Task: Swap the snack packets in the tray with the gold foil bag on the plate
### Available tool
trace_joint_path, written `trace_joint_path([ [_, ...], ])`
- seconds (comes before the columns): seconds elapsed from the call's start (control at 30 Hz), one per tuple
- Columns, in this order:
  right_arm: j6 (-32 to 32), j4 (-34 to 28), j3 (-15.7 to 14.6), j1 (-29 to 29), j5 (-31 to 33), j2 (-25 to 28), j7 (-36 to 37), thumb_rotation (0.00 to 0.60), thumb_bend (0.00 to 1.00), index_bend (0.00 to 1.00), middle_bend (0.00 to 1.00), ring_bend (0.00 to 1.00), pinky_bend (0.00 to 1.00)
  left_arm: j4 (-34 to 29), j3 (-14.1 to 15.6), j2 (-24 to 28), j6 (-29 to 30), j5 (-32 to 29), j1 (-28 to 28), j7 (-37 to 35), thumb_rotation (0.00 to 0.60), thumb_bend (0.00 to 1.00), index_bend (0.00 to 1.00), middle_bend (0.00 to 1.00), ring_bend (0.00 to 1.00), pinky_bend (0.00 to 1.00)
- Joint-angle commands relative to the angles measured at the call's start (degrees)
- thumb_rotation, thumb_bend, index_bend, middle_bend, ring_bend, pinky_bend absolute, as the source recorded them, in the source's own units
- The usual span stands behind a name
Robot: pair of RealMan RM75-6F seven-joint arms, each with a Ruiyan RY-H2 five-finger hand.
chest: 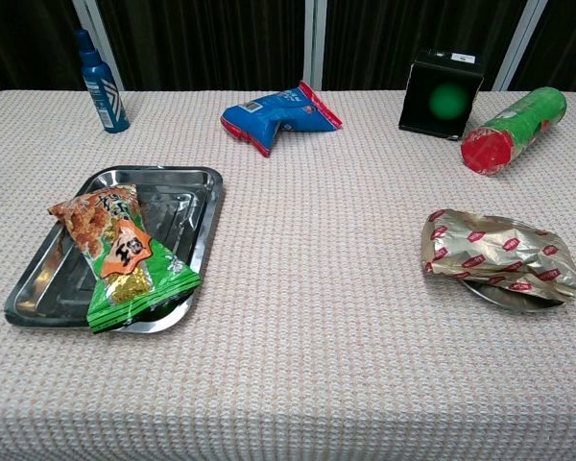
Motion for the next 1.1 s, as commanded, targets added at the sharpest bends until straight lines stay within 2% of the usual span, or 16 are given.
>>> trace_joint_path([
  [0.03,-0.1,0.0,-0.1,0.0,0.0,0.0,-0.1,0.6,0.07,0.0,0.0,0.0,0.0,0.2,0.1,-0.1,0.1,-0.1,0.1,0.0,0.6,0.03,0.13,0.08,0.01,0.13],
  [0.3,0.4,-0.2,0.1,-0.1,-0.1,0.2,0.2,0.6,0.07,0.0,0.0,0.0,0.0,0.6,0.2,-0.4,-0.4,0.1,-0.2,-0.6,0.6,0.03,0.13,0.08,0.01,0.13],
  [0.6,-0.7,-0.8,0.6,0.4,0.9,0.7,1.2,0.6,0.07,0.0,0.0,0.0,0.0,-1.9,1.0,0.5,-1.6,2.9,-1.8,0.8,0.6,0.03,0.13,0.08,0.01,0.13],
  [0.77,-0.5,-1.7,0.3,0.3,0.5,1.3,0.3,0.6,0.07,0.0,0.0,0.0,0.0,-1.0,1.8,-0.3,-4.0,5.8,-4.2,1.5,0.6,0.03,0.13,0.08,0.01,0.13],
  [1.1,-0.8,-4.2,0.8,0.7,0.8,2.6,-1.4,0.6,0.07,0.0,0.0,0.0,0.0,2.5,0.8,-3.8,-9.7,9.7,-11.5,-0.4,0.6,0.03,0.12,0.08,0.01,0.13],
])
